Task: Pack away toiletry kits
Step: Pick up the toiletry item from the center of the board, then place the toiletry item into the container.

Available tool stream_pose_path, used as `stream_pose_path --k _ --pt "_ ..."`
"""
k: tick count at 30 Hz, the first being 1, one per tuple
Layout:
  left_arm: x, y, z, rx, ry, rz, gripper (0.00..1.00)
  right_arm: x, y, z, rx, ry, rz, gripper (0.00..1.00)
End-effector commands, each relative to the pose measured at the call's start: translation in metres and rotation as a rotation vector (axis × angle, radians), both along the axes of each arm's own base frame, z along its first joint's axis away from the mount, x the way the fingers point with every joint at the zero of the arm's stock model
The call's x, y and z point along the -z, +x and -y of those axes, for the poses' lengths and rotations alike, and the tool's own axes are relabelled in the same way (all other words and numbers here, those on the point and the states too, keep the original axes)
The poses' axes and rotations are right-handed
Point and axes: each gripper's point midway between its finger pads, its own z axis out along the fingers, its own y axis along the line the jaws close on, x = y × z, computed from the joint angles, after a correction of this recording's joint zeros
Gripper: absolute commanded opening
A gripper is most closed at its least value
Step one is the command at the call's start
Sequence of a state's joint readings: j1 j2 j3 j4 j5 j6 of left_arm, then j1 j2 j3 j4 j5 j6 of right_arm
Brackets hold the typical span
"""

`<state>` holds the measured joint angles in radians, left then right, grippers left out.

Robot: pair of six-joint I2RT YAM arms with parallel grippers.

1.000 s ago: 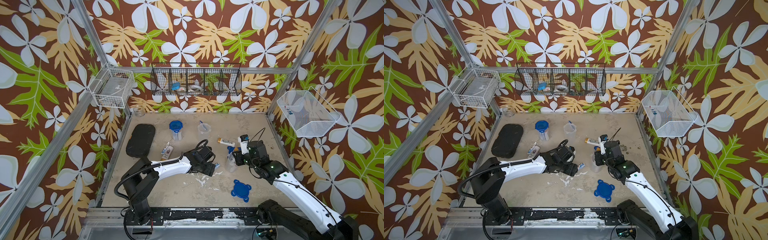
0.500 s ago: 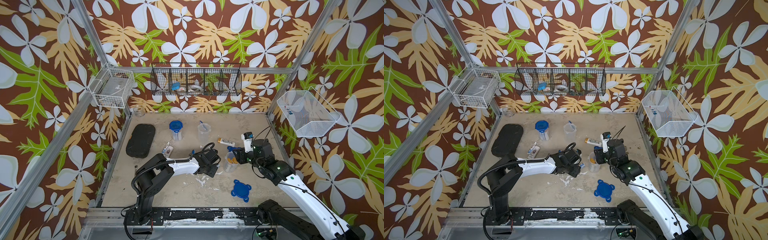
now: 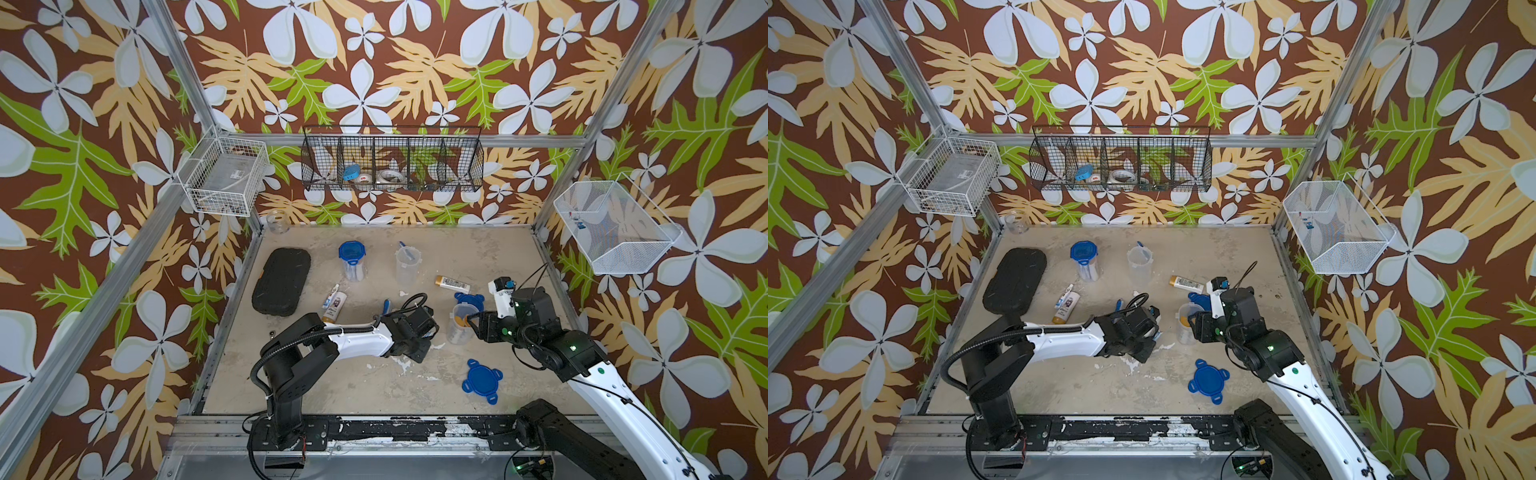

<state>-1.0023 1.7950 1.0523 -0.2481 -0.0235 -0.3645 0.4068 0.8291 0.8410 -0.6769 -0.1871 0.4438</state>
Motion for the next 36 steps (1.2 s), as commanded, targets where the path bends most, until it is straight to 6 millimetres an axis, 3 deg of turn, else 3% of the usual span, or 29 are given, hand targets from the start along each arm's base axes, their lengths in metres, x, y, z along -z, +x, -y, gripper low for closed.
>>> stream_pose_path --k 1,5,9,15,19,22,26,29,30,32,36 --pt "-0.024 -0.005 -0.003 -0.004 -0.045 0.003 0.0 0.0 -0.008 -0.019 -0.07 0.089 -0.054 0.59" --pt "-0.075 -0.01 -0.002 -0.005 -0.175 0.045 0.0 0.01 -0.019 -0.055 -0.229 0.252 -0.133 0.66" --pt "-0.119 -0.019 0.0 0.019 -0.278 0.085 0.0 0.005 -0.021 -0.074 -0.307 0.347 -0.156 0.72" --pt "-0.159 -0.028 0.005 0.049 -0.359 0.133 0.0 -0.009 -0.011 -0.09 -0.358 0.422 -0.143 0.76" --pt "-0.166 -0.03 0.011 0.066 -0.37 0.141 0.0 -0.01 -0.003 -0.098 -0.369 0.462 -0.149 0.75" --pt "-0.166 -0.029 0.017 0.082 -0.366 0.148 0.0 -0.008 0.0 -0.101 -0.373 0.457 -0.156 0.58" --pt "-0.167 -0.024 0.022 0.067 -0.363 0.155 0.0 -0.012 0.001 -0.101 -0.379 0.449 -0.145 0.25" --pt "-0.169 -0.019 0.022 0.044 -0.362 0.167 0.0 -0.01 0.0 -0.096 -0.366 0.411 -0.143 0.1" --pt "-0.167 -0.018 0.022 0.039 -0.355 0.168 0.03 -0.009 0.001 -0.093 -0.353 0.39 -0.136 0.05" --pt "-0.165 -0.017 0.021 0.031 -0.347 0.169 0.25 -0.012 0.004 -0.088 -0.333 0.354 -0.109 0.0" --pt "-0.157 -0.017 0.014 0.004 -0.326 0.163 0.58 -0.019 0.022 -0.061 -0.216 0.189 -0.026 0.0"
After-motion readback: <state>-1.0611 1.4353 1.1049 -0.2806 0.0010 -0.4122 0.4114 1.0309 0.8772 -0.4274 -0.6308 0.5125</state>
